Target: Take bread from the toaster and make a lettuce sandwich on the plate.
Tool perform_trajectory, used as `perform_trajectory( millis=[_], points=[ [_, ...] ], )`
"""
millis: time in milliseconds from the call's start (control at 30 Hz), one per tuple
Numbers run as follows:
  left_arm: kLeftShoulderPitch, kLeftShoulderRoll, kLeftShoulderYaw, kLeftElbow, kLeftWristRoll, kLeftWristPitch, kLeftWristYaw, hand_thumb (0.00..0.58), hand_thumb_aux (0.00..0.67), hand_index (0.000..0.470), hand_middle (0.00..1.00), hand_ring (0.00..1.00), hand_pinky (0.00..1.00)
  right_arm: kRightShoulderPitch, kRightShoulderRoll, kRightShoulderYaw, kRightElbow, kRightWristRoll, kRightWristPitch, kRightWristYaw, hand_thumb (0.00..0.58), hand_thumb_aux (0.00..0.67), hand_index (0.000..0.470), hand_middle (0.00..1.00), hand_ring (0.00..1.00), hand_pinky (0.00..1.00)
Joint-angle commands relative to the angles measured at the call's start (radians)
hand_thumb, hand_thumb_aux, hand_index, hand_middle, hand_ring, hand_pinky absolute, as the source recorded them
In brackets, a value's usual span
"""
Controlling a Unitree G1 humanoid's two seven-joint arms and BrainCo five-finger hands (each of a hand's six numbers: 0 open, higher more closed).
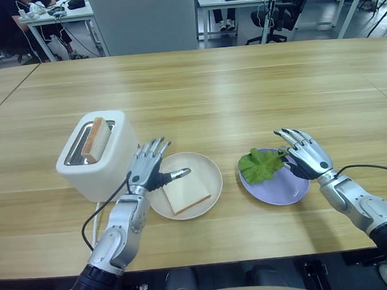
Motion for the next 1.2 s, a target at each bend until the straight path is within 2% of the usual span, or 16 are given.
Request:
perform_trajectory(
  millis=[33,267,433,567,800,1200],
  points=[
    [0.022,0.012,0.065,-0.118,0.053,0.011,-0.034,0.000,0.000,0.000,0.00,0.00,0.00,0.011,0.001,-0.039,-0.090,0.031,-0.011,0.032,0.580,0.670,0.460,0.00,0.00,0.00],
    [0.104,0.049,0.270,-0.241,0.059,0.022,-0.082,0.000,0.000,0.000,0.00,0.00,0.00,-0.049,0.072,-0.034,-0.216,0.048,-0.033,0.122,0.580,0.670,0.460,0.00,0.00,0.00],
    [0.161,0.056,0.421,-0.225,0.041,0.029,-0.068,0.000,0.000,0.000,0.00,0.00,0.00,-0.130,0.169,0.011,-0.255,0.043,-0.050,0.198,0.580,0.670,0.460,0.00,0.00,0.00],
    [0.185,0.050,0.483,-0.174,0.037,0.040,-0.066,0.000,0.000,0.000,0.00,0.00,0.00,-0.192,0.262,0.055,-0.264,0.052,-0.058,0.267,0.580,0.670,0.460,0.00,0.00,0.00],
    [0.180,0.055,0.493,-0.058,0.059,0.084,-0.087,0.000,0.000,0.000,0.00,0.00,0.00,-0.268,0.418,0.136,-0.148,0.072,-0.076,0.332,0.580,0.670,0.460,0.00,0.00,0.00],
    [0.065,0.060,0.377,0.189,0.055,0.106,-0.105,0.000,0.000,0.000,0.00,0.00,0.00,-0.344,0.605,0.261,0.194,0.071,-0.109,0.309,0.580,0.670,0.460,0.00,0.00,0.00]
  ],
)
